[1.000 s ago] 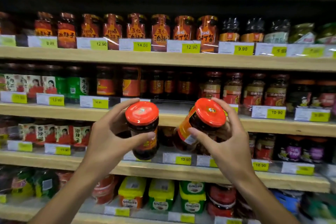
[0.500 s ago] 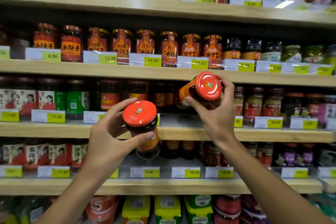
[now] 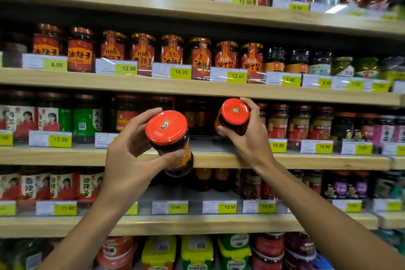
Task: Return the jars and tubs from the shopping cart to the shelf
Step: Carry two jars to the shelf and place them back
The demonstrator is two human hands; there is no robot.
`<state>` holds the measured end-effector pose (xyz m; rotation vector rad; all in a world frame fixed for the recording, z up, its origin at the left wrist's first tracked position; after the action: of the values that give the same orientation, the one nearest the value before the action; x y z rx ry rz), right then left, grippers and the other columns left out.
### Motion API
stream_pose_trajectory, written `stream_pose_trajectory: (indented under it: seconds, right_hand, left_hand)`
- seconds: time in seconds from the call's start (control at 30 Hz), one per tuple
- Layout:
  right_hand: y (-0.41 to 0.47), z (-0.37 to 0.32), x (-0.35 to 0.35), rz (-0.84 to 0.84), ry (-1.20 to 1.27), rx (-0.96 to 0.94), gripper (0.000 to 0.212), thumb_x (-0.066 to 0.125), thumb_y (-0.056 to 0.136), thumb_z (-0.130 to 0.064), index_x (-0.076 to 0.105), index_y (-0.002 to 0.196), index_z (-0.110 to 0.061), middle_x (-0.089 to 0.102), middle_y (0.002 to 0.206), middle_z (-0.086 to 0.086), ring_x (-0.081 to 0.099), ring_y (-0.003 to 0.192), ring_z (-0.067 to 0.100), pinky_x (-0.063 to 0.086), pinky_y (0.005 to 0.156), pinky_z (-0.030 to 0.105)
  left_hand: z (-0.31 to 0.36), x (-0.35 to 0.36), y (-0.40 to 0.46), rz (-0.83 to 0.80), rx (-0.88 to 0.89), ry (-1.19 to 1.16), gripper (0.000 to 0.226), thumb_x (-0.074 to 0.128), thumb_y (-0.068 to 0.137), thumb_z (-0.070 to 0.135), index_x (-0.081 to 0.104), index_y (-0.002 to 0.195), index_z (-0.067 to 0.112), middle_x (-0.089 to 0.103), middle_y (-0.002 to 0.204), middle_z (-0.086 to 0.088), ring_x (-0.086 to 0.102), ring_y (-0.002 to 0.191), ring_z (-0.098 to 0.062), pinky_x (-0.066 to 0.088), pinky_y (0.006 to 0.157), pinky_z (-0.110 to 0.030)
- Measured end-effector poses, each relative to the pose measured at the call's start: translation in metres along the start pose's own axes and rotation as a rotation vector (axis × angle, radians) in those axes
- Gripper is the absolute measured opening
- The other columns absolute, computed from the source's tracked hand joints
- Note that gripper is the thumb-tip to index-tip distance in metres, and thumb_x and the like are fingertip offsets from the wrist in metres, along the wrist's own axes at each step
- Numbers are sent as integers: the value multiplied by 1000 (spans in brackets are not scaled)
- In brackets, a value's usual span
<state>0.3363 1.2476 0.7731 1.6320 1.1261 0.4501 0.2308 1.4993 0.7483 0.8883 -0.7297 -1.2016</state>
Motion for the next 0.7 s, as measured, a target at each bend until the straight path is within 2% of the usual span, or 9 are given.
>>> stream_pose_trajectory:
  seconds: [0.07,0.13,0.23,0.3,0.4,0.5,0.57,0.63,0.7]
  right_hand:
    - [-1,4,1,-22,-29,17,87,85,79,-37,34,147,-25,55,121,-13,50,105,-3,33,86,-4]
    - [0,8,1,-42,-60,30,87,84,81,-38,32,149,-23,53,121,-13,47,105,-5,32,85,-1]
    - [4,12,2,-78,-110,47,88,81,83,-42,29,151,-22,57,130,-5,51,114,9,33,93,13]
    - [8,15,2,-80,-145,57,87,80,84,-42,29,151,-19,60,132,1,53,117,17,33,91,16]
    - [16,18,3,-75,-230,86,79,75,87,-48,35,145,-14,63,102,4,53,93,22,38,80,29]
    - [27,19,4,-65,-294,116,61,72,87,-53,43,121,-12,56,69,3,53,63,18,37,61,36]
    - [35,19,5,-71,-315,149,62,70,88,-55,42,122,-10,58,68,5,56,59,19,42,56,39]
    - [41,18,8,-89,-349,162,70,67,89,-59,40,128,-7,61,75,7,60,67,28,49,62,41]
    - [46,17,11,-133,-408,170,66,64,90,-61,45,118,-4,60,75,7,63,76,36,50,65,43]
  left_hand:
    - [1,2,2,12,15,-15,86,90,55,12,59,134,20,72,116,18,68,111,-5,54,91,-17]
    - [1,3,3,23,32,-25,85,90,55,14,58,134,21,72,117,18,68,113,-5,54,92,-17]
    - [1,6,7,35,51,-40,84,89,57,12,56,134,21,71,119,14,67,115,-7,54,94,-19]
    - [0,9,9,36,68,-40,84,89,59,6,55,135,18,71,119,6,66,116,-10,55,95,-22]
    - [-2,14,14,33,95,-25,85,89,61,0,51,135,12,67,121,1,65,118,-12,54,96,-22]
    - [-3,21,21,37,125,-21,83,89,63,0,49,135,7,65,122,2,64,116,-12,53,94,-20]
    - [-3,25,25,47,134,-33,81,89,63,2,48,134,8,65,120,10,64,115,-9,52,94,-19]
    - [-3,29,30,53,148,-31,80,89,63,4,48,131,12,64,118,18,63,114,-6,52,94,-19]
    - [-4,33,34,60,161,-18,79,90,63,8,47,130,15,63,120,14,63,116,-9,53,94,-21]
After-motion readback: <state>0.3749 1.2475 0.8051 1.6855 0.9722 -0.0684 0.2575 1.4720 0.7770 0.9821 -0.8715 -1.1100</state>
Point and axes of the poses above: each hand's wrist, its own y-axis towards the middle knuckle, its own x-axis out of the palm, z = x × y, the point moved 2 cm from there along y, towards the middle knuckle
